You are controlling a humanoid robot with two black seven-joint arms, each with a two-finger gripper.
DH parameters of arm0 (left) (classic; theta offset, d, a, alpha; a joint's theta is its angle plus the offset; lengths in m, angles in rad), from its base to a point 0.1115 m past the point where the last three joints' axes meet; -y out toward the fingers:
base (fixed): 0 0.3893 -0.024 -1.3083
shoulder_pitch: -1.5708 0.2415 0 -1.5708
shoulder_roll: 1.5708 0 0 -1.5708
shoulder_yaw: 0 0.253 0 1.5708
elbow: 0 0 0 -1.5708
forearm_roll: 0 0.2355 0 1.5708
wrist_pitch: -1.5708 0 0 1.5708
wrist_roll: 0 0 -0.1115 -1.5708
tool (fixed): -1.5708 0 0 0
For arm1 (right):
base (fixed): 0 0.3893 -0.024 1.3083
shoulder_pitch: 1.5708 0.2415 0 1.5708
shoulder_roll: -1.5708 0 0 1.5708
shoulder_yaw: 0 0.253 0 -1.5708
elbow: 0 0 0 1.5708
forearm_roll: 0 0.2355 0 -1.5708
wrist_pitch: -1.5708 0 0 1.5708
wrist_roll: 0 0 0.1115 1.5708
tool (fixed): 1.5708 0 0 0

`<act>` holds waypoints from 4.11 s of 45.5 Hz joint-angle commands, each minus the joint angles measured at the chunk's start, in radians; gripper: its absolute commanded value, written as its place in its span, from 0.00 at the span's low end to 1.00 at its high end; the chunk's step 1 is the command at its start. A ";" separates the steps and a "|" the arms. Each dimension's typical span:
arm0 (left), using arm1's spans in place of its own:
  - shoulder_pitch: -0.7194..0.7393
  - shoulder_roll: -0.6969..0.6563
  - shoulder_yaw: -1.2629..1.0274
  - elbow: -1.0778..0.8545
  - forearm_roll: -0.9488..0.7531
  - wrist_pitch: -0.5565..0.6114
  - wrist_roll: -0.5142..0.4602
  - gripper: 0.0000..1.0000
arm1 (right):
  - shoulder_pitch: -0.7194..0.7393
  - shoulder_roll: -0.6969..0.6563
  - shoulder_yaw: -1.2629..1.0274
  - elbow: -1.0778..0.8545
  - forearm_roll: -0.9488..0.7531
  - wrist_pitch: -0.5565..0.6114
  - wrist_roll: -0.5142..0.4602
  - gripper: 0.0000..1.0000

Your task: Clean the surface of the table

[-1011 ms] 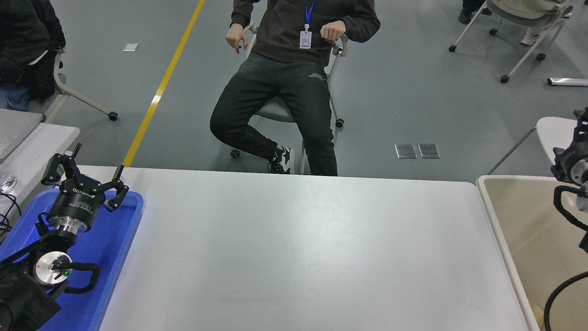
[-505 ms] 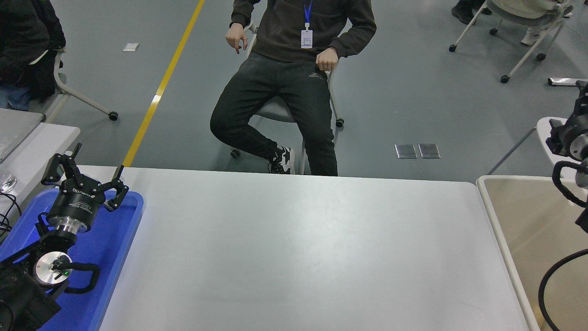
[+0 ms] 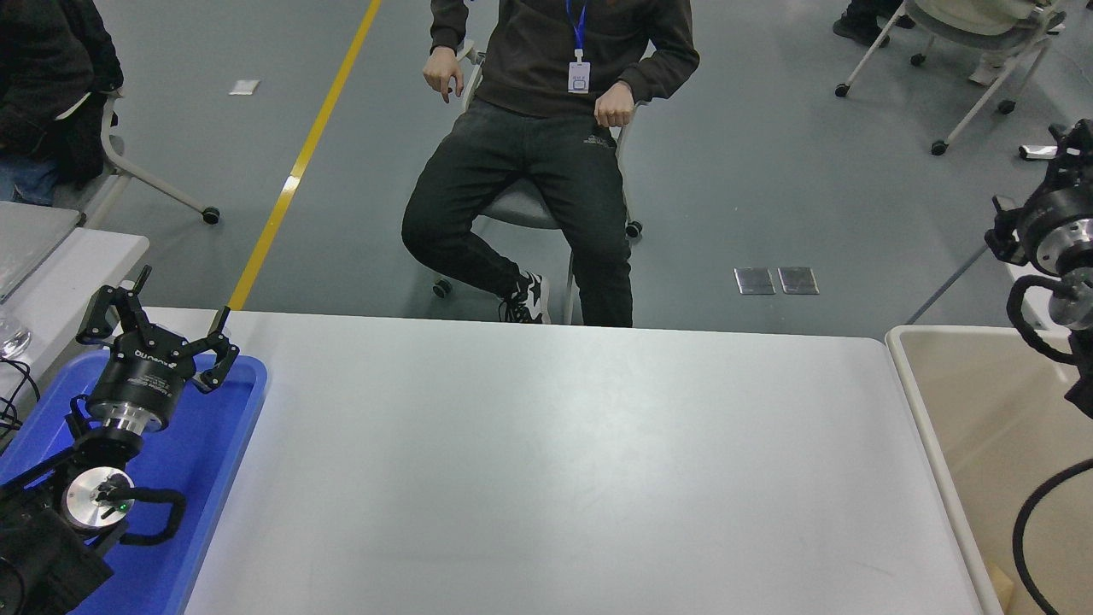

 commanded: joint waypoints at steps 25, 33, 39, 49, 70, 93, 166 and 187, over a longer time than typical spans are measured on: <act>0.000 0.000 0.000 0.000 0.000 0.000 0.000 1.00 | -0.374 0.045 0.366 0.508 -0.150 0.019 0.063 0.99; 0.000 0.000 0.000 0.001 0.000 0.000 0.000 1.00 | -0.460 0.093 0.435 0.511 -0.222 0.044 0.064 0.99; 0.000 0.000 0.000 0.001 0.000 0.000 0.000 1.00 | -0.488 0.122 0.462 0.511 -0.326 0.084 0.089 0.99; 0.000 0.000 0.000 0.000 0.000 0.000 0.000 1.00 | -0.509 0.125 0.452 0.499 -0.360 0.087 0.173 0.99; 0.000 0.000 0.000 0.000 0.000 0.000 0.000 1.00 | -0.503 0.146 0.441 0.442 -0.358 0.085 0.242 0.99; 0.000 0.000 0.000 0.001 0.000 0.000 0.000 1.00 | -0.515 0.142 0.436 0.438 -0.360 0.084 0.271 0.99; 0.000 0.000 0.000 0.000 0.000 0.000 0.000 1.00 | -0.505 0.087 0.387 0.439 -0.358 0.108 0.296 0.99; 0.000 0.000 0.000 0.001 0.000 0.000 0.000 1.00 | -0.517 0.108 0.387 0.439 -0.345 0.104 0.296 0.99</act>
